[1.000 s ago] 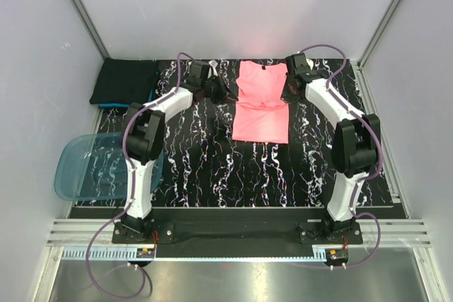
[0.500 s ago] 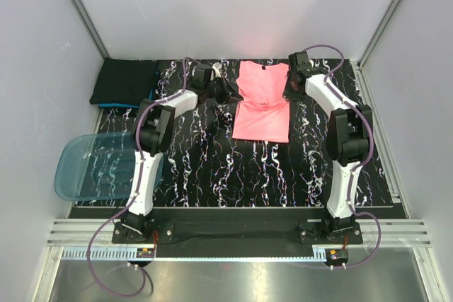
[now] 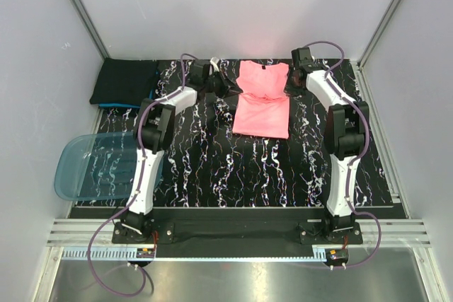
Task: Fold and stack the t-shirts
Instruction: Fold the tshirt
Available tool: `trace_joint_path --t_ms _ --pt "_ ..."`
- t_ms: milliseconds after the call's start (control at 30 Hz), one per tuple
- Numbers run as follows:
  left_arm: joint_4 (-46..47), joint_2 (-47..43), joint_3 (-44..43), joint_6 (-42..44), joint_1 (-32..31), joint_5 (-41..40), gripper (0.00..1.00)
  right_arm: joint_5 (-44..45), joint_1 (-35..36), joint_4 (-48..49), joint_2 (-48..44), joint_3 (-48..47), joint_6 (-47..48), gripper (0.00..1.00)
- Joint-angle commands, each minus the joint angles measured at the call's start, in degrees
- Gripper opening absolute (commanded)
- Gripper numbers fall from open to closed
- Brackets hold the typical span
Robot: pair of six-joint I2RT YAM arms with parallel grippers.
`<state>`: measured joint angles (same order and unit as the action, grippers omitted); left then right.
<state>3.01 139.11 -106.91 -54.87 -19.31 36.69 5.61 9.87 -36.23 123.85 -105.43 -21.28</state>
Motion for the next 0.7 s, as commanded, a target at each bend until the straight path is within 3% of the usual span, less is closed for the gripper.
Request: trace_joint_path --t_ms 0,500,567,667 --pt "2.5 1.3 -1.5 -0.9 0.8 0.1 0.00 -1.4 -0.5 0.5 1.5 -3.1 0.8 0.03" --pt "2.3 3.9 -3.6 -1.2 1.3 -0.7 0.01 -2.4 -0.6 -0.4 6.0 -7.4 -0.3 0.07" --pt "1.9 4.1 -3.8 -0.9 1.5 -0.7 0.18 -1.9 -0.8 -0.4 6.2 -7.5 -0.4 0.20" --pt "1.7 2.9 -3.6 0.2 1.8 -0.9 0.27 -1.5 -1.0 -0.3 6.0 -7.2 -1.1 0.25"
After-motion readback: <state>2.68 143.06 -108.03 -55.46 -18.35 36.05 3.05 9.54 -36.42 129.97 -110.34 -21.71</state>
